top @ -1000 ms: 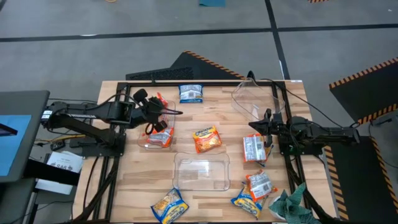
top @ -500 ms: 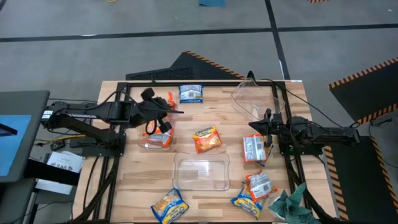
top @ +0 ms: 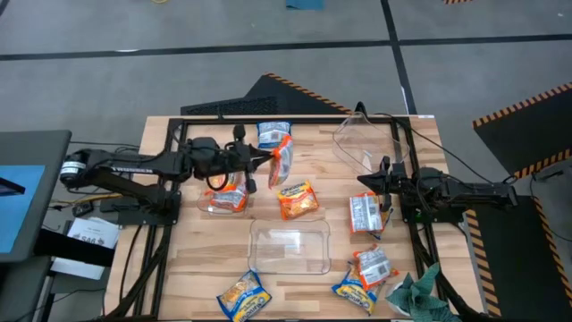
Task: Sort Maruchan noodles
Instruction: Put the orange noodle pack into the top transparent bin
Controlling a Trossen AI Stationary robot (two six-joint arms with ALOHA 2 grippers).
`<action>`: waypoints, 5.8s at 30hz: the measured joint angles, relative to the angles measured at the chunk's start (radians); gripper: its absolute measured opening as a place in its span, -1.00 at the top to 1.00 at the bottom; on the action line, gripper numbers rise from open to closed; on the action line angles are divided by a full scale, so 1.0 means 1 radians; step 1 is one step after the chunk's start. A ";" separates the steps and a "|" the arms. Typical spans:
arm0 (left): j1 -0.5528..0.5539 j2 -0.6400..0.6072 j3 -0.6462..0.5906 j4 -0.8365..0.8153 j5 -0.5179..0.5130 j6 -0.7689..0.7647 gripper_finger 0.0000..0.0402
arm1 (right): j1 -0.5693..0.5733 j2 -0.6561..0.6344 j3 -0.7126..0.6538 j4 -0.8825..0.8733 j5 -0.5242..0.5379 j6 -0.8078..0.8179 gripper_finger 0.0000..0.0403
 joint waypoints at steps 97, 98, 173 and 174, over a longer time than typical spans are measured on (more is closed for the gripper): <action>0.047 0.512 0.715 -0.536 0.439 -0.072 0.33 | 0.004 0.001 0.000 0.007 0.000 0.128 0.85; 0.048 0.448 0.609 -0.456 0.438 -0.086 0.35 | 0.003 0.003 0.000 0.007 0.000 0.132 0.85; -0.054 -0.568 -0.555 0.143 0.122 -0.277 0.37 | 0.372 1.340 0.768 -1.190 0.074 1.036 0.94; -0.054 -0.568 -0.555 0.143 0.122 -0.277 0.37 | 0.372 1.335 0.773 -1.200 0.070 1.034 0.96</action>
